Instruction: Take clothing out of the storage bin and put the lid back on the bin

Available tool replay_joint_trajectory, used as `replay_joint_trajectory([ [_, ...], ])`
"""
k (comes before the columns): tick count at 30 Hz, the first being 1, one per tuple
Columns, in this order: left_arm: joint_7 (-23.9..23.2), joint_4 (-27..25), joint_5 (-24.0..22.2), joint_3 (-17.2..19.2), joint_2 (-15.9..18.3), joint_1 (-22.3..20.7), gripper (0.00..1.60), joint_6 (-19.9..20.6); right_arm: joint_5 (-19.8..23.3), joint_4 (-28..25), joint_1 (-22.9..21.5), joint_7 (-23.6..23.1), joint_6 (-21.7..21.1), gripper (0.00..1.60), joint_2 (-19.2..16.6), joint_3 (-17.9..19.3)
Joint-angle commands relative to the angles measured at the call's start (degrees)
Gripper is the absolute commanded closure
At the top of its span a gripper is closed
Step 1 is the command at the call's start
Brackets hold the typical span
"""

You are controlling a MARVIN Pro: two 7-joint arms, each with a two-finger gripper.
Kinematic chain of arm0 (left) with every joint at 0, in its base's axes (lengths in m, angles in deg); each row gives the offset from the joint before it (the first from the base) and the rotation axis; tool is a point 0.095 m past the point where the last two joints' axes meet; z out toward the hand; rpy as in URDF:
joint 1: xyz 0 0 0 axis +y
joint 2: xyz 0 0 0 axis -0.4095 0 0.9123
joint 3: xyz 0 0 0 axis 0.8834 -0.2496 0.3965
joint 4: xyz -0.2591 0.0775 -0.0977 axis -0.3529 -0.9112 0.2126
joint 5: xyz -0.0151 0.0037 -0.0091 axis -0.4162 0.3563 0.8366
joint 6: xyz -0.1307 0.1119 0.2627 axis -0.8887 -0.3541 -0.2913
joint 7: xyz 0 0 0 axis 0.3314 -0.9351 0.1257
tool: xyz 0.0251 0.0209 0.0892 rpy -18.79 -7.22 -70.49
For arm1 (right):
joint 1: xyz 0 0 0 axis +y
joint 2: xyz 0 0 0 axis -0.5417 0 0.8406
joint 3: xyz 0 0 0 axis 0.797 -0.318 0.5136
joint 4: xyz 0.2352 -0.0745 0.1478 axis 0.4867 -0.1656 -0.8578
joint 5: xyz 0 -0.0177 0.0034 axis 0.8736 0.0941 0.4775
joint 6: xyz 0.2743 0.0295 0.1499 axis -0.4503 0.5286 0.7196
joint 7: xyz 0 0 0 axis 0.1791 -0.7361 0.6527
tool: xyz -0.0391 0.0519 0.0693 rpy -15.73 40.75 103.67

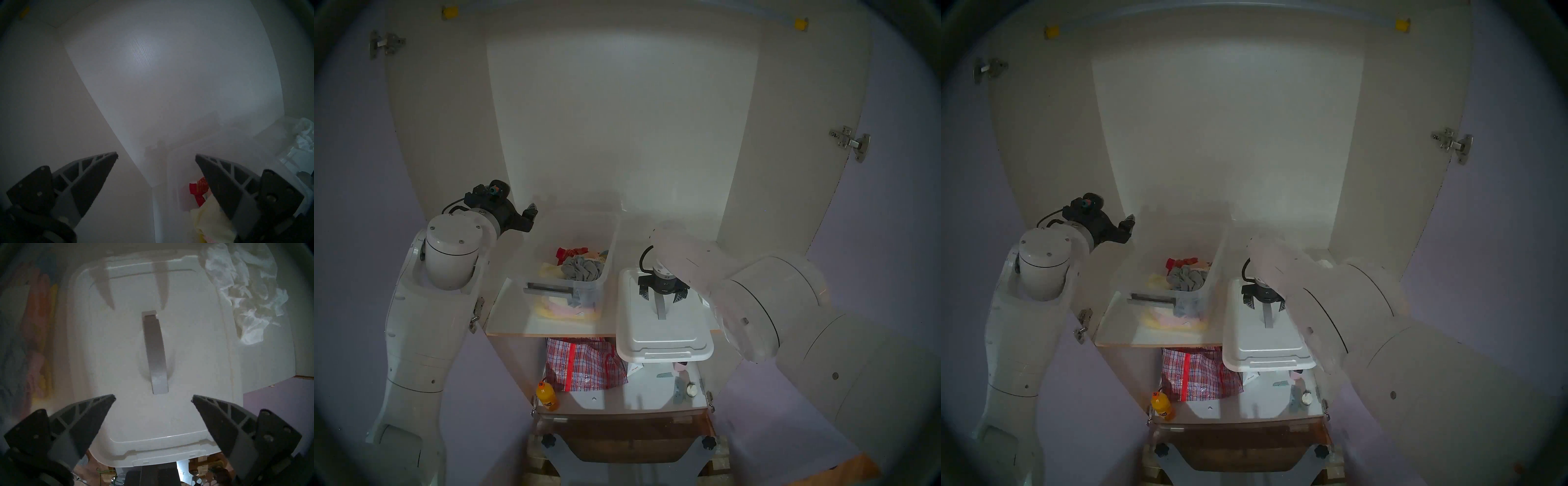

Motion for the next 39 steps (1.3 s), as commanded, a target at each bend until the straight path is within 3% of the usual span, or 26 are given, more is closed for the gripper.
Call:
replay_joint_trajectory([
  [1, 0.11, -1.4, 0.0, 0.3, 0.13, -1.26, 0.0, -0.37, -0.92, -1.12, -0.52, 0.4, 0.02, 0.0, 0.92, -0.98],
  [6, 0.14, -1.48, -0.03, 0.3, 0.15, -1.28, 0.0, -0.37, -1.16, -2.02, -0.84, -0.5, 0.68, 0.0, 1.11, -1.35],
  [11, 0.16, -1.4, -0.06, 0.28, 0.17, -1.24, 0.0, -0.37, -1.22, -2.95, -2.14, -0.21, 4.34, 0.0, 1.15, -1.26],
  [21, 0.22, -1.43, -0.13, 0.26, 0.21, -1.26, 0.0, -0.37, -1.47, -3.44, -0.88, 0.01, 7.48, 0.0, 1.37, -1.4],
  [30, 0.26, -1.53, -0.2, 0.25, 0.25, -1.28, 0.0, -0.37, -0.83, -5.79, 1.03, -2.98, 13.13, 0.0, 0.76, -0.23],
  [35, 0.28, -1.63, -0.24, 0.26, 0.27, -1.28, 0.0, -0.35, -2.93, -8.03, 2.89, -4.54, 17.83, 0.0, 0.24, -2.31],
  [39, 0.31, -1.74, -0.27, 0.27, 0.3, -1.28, 0.0, -0.32, -5.98, -10.3, 5.43, -6.33, 22.52, 0.0, -1.09, -7.03],
])
